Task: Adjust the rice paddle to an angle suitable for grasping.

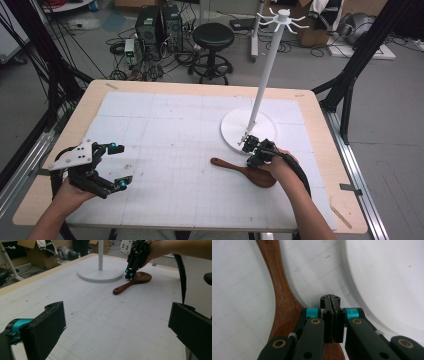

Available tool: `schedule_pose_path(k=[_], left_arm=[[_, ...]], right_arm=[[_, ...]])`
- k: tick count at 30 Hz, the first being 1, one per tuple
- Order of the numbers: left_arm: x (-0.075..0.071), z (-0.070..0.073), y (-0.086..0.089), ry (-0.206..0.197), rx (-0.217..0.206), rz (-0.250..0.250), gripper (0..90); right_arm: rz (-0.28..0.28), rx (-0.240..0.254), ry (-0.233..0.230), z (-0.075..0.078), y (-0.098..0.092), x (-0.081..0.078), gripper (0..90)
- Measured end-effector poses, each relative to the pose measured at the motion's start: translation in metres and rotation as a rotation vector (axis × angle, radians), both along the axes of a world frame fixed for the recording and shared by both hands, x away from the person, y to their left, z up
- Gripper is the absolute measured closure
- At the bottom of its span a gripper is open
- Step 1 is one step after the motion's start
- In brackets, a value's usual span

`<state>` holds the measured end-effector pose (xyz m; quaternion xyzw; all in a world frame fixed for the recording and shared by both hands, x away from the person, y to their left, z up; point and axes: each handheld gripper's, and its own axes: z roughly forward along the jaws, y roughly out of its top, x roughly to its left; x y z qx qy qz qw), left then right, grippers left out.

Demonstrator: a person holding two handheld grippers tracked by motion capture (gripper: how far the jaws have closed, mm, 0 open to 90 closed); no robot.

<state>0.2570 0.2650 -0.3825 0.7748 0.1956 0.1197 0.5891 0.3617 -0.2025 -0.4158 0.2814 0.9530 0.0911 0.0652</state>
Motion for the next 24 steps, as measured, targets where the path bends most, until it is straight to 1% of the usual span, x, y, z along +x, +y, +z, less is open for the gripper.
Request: schedule_pose_path(k=[1,3,4,5,6,7,8,9,11,13,14,16,17,18,20,21,22,23,24], left_arm=[[0.0,0.0,0.0,0.001,-0.001,0.0,1.8],[0.0,0.0,0.0,0.002,-0.003,0.001,1.8],[-0.001,0.0,0.001,0.0,-0.002,0.0,1.8],[-0.001,0.0,0.001,0.0,-0.002,0.0,1.8],[-0.001,0.0,0.001,-0.001,-0.002,-0.001,1.8],[0.0,0.0,0.001,0.0,-0.002,0.001,1.8],[0.0,0.0,0.001,0.0,-0.002,0.001,1.8],[0.0,0.0,0.001,0.001,-0.004,0.002,1.8],[0.0,0.0,0.001,0.001,-0.003,0.002,1.7],[0.0,0.0,0.001,0.0,-0.002,0.0,1.8],[0.0,0.001,0.001,0.0,-0.002,-0.002,1.8],[-0.001,0.001,0.001,0.001,-0.005,0.0,1.8],[0.0,0.001,0.001,0.001,-0.005,0.0,1.8],[0.0,0.001,0.001,0.002,-0.007,0.0,1.8],[0.0,0.0,0.0,0.001,-0.003,-0.001,1.8],[0.0,0.0,0.0,0.001,-0.003,-0.002,1.8],[0.0,0.0,0.0,0.001,-0.002,-0.002,1.8],[0.0,0.0,0.0,0.002,-0.003,-0.002,1.8],[0.0,0.0,0.0,0.0,-0.004,-0.001,1.8]], right_arm=[[-0.001,0.01,0.008,0.0,0.002,-0.002,89.5],[0.012,-0.008,0.006,0.0,0.003,-0.002,89.4],[0.012,0.0,0.01,0.0,0.004,-0.003,89.4],[-0.003,0.002,0.021,0.0,0.004,-0.004,89.4],[0.012,-0.006,0.015,0.0,0.003,-0.004,89.5],[0.009,0.004,0.024,0.0,0.003,-0.004,89.4],[0.009,0.004,0.024,0.0,0.003,-0.004,89.4],[0.02,-0.01,0.021,0.0,0.002,-0.006,89.5],[0.009,-0.004,0.027,0.0,0.004,-0.008,89.5],[0.033,-0.016,0.029,0.001,0.003,-0.01,89.4],[0.033,-0.016,0.029,0.001,0.003,-0.01,89.4],[0.009,-0.012,0.04,0.001,0.004,-0.017,89.5],[0.014,-0.011,0.039,0.001,0.003,-0.018,89.5],[0.031,-0.016,0.037,0.001,0.002,-0.019,89.5],[0.032,-0.017,0.039,0.001,0.001,-0.02,89.4],[0.013,-0.003,0.047,0.001,0.002,-0.022,89.4],[0.016,-0.002,0.051,0.001,0.001,-0.023,89.5],[0.033,-0.007,0.048,0.001,-0.001,-0.025,89.4],[0.015,0.006,0.055,0.001,0.0,-0.027,89.5]])
